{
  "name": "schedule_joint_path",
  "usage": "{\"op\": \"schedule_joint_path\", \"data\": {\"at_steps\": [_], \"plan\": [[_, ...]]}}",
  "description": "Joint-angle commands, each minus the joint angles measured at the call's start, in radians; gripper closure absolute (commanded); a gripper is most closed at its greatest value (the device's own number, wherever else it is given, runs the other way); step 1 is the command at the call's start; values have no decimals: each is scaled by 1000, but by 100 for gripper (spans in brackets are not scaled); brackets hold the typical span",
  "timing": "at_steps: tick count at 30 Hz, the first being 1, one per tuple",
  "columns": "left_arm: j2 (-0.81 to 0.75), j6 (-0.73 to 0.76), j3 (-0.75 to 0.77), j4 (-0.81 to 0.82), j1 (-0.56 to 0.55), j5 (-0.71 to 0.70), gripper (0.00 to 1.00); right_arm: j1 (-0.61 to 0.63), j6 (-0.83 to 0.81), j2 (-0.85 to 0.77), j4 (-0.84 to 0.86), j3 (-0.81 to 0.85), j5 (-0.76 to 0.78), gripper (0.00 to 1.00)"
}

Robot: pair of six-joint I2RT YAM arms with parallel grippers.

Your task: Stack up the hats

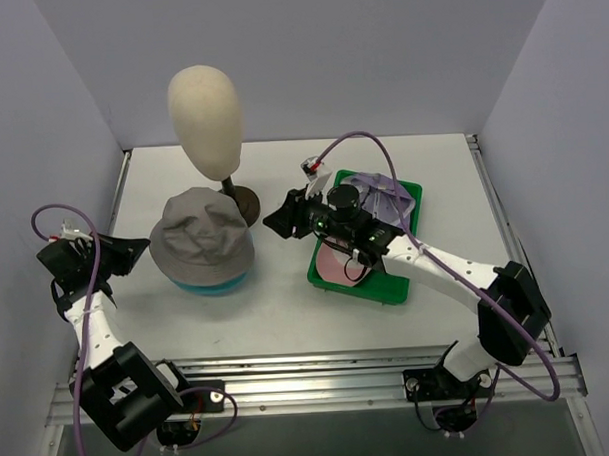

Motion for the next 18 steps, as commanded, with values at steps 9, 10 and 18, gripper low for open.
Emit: {"op": "schedule_joint_path", "data": {"at_steps": [9,10,18], "plan": [[-52,63,-44,-24,2,-109,97,-8,318,124,286,-78,68,56],[-53,61,-50,-18,0,-110,98,-6,338,129,298,-87,80,56],[-81,78,-68,-33,-27,-139,98,58,459,129,392,-182,162,55]]}}
